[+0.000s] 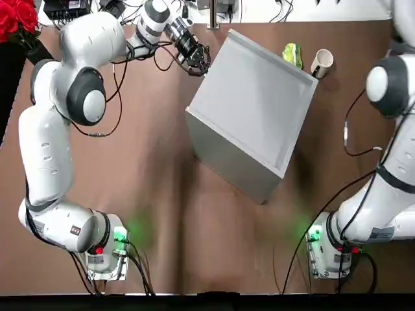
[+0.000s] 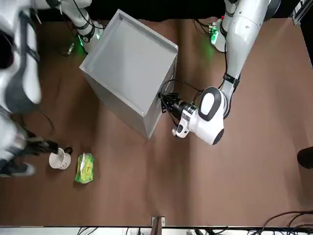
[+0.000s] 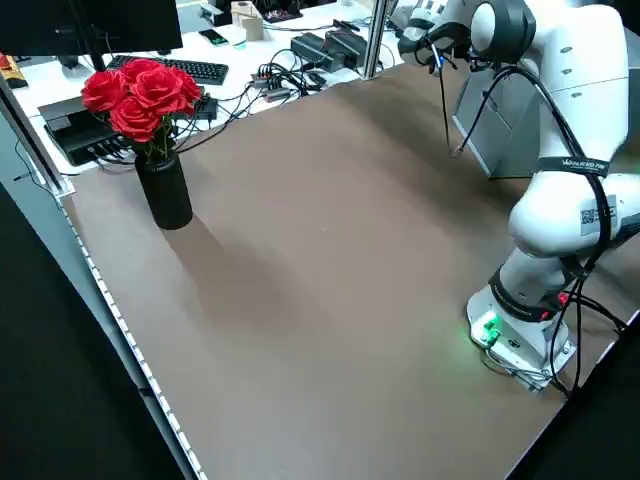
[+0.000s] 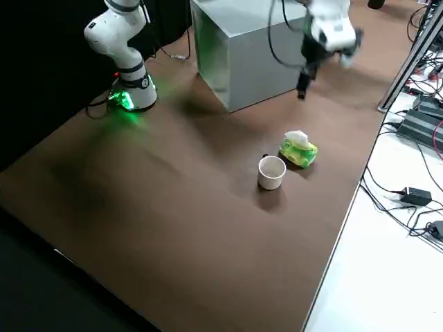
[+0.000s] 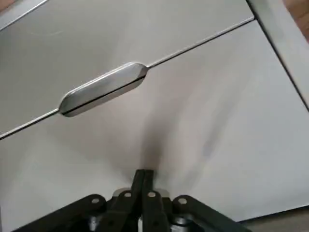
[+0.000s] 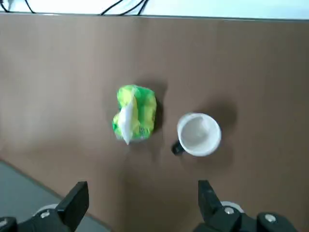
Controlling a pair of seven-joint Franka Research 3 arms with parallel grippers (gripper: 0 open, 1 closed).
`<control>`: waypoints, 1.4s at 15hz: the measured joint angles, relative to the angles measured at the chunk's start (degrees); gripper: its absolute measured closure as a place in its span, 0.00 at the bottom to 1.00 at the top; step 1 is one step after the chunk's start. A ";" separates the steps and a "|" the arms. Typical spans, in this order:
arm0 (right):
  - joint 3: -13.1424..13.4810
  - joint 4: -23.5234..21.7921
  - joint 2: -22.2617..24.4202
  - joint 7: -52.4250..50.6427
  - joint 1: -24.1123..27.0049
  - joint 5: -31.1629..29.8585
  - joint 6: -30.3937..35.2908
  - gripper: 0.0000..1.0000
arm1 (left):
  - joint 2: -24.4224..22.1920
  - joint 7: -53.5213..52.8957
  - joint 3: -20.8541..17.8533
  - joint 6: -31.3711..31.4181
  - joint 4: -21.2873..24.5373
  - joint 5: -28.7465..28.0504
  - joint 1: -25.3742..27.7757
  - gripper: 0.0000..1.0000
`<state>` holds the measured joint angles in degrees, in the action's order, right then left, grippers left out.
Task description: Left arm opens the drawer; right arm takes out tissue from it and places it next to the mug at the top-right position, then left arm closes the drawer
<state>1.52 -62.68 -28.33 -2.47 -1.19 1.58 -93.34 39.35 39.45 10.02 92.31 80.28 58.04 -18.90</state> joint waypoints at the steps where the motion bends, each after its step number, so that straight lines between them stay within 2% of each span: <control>1: 0.01 -0.01 2.63 -0.43 0.86 0.00 2.72 0.00 | 0.01 0.00 -0.06 0.06 0.01 0.00 -0.04 0.99; 3: 0.00 -0.07 6.89 -0.84 1.90 0.00 6.90 0.00 | 0.07 0.09 -0.40 0.88 0.02 -0.85 -0.43 0.99; 5: -0.02 -0.25 9.84 -0.83 2.01 0.00 9.32 0.00 | 0.11 0.38 -0.67 2.11 0.00 -5.05 -0.63 0.99; 9: -0.10 -1.50 11.66 -0.93 2.67 0.24 12.94 0.00 | -0.54 0.70 -1.26 2.51 -1.31 -14.53 2.66 0.99; 12: -0.40 -3.44 11.77 -1.00 2.67 0.24 12.69 0.00 | -3.70 0.57 -1.20 2.21 -2.45 -23.14 7.64 0.99; 15: -0.54 -6.34 13.31 -1.02 2.67 0.24 11.26 0.00 | -9.49 -1.45 -1.13 1.05 -2.83 -31.07 12.11 0.98; 16: -0.57 -7.62 14.22 -1.02 2.67 0.25 10.32 0.00 | -11.50 -3.44 -1.11 0.63 -2.85 -33.74 13.24 0.94; 18: -0.59 -10.62 16.17 -1.03 2.67 0.25 8.20 0.00 | -15.31 -9.37 -1.13 0.41 -2.92 -39.31 15.12 0.77; 19: -0.60 -12.71 17.55 -1.03 2.67 0.25 7.10 0.00 | -18.89 -15.95 -1.16 -0.05 -2.92 -42.95 16.99 0.58; 21: -0.60 -13.58 18.09 -1.03 2.67 0.25 6.64 0.00 | -21.98 -22.44 -1.20 -1.22 -2.90 -45.06 19.00 0.41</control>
<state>0.92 -76.27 -10.24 -3.50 1.48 1.83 -86.71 17.37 17.01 8.82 91.09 77.38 12.98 0.09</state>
